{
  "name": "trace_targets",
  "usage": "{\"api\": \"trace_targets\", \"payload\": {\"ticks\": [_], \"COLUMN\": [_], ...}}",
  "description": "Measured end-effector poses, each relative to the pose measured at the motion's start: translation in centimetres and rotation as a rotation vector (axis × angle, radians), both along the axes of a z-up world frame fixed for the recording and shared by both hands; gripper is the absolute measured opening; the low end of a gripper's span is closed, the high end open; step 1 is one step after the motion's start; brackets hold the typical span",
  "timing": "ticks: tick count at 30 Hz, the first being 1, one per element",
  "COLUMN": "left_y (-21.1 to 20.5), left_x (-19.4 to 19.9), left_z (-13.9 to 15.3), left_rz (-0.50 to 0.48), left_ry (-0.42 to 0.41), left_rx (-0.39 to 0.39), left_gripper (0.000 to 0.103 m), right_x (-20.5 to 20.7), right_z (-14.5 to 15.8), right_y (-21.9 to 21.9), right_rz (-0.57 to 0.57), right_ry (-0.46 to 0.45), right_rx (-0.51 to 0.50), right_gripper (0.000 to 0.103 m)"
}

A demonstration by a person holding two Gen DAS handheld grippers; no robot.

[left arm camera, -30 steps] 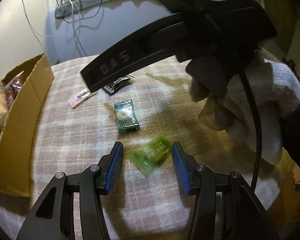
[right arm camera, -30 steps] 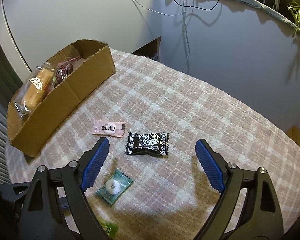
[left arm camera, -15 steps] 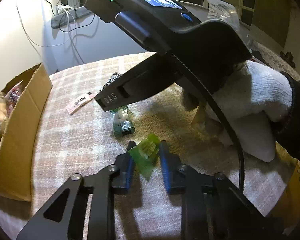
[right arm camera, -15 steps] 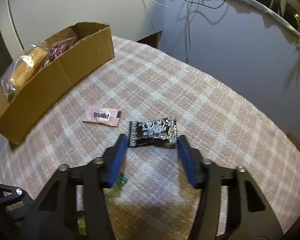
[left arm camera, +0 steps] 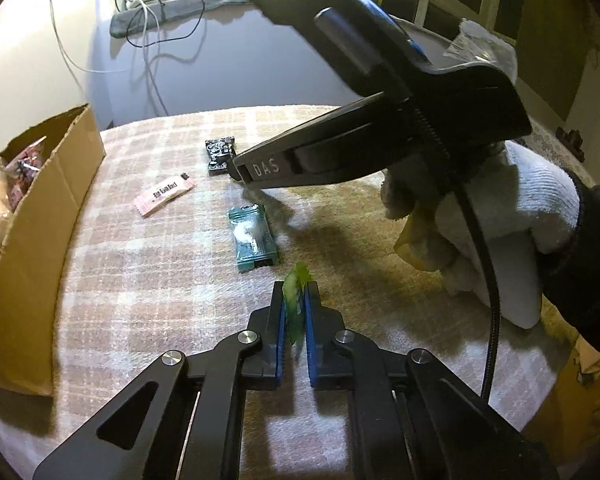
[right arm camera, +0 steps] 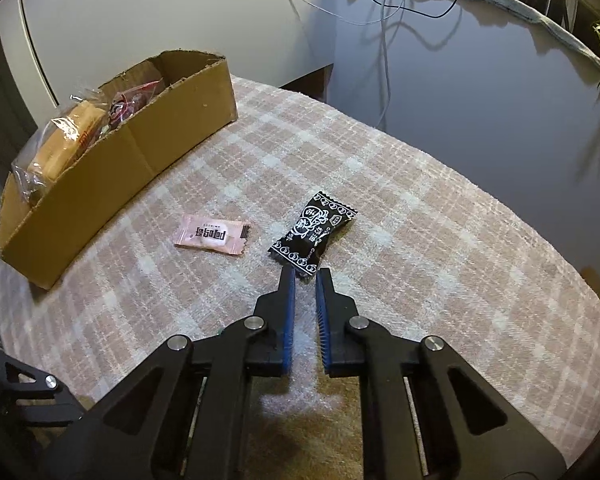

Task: Organize snacks
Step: 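Grasp the lime-green candy with the left gripper while the right gripper grasps the black candy packet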

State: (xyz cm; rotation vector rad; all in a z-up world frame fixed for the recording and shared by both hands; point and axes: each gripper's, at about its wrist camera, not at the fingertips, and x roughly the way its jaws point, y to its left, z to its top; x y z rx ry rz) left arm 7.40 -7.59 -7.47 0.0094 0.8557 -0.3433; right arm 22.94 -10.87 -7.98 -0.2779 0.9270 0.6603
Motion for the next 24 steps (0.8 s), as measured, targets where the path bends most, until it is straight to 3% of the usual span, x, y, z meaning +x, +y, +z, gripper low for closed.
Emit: {"api": "trace_targets", "payload": {"ticks": [1, 2, 4, 13, 22, 24], "left_y": [0.1, 0.4, 0.6, 1.5, 2.4, 2.5], "left_x": [0.0, 0.3, 0.4, -0.4, -0.2, -0.1], "left_z": [0.0, 0.0, 0.0, 0.0, -0.1, -0.1], "left_rz": [0.001, 0.001, 0.001, 0.008, 0.012, 0.014], "left_ry": [0.004, 0.007, 0.012, 0.022, 0.023, 0.025], "left_rx": [-0.008, -0.014, -0.021, -0.043, -0.067, -0.076], "left_gripper": [0.007, 0.007, 0.007, 0.006, 0.006, 0.006], "right_x": [0.0, 0.0, 0.0, 1.6, 2.5, 2.5], "right_z": [0.1, 0.3, 0.6, 0.3, -0.2, -0.2], "right_y": [0.0, 0.0, 0.1, 1.6, 1.7, 1.8], "right_rz": [-0.008, -0.021, -0.032, -0.050, -0.074, -0.075], "right_ry": [-0.005, -0.014, -0.031, -0.019, 0.005, -0.013], "right_rx": [-0.001, -0.001, 0.015, 0.015, 0.006, -0.018], "right_gripper": [0.032, 0.061, 0.078, 0.077, 0.058, 0.047]}}
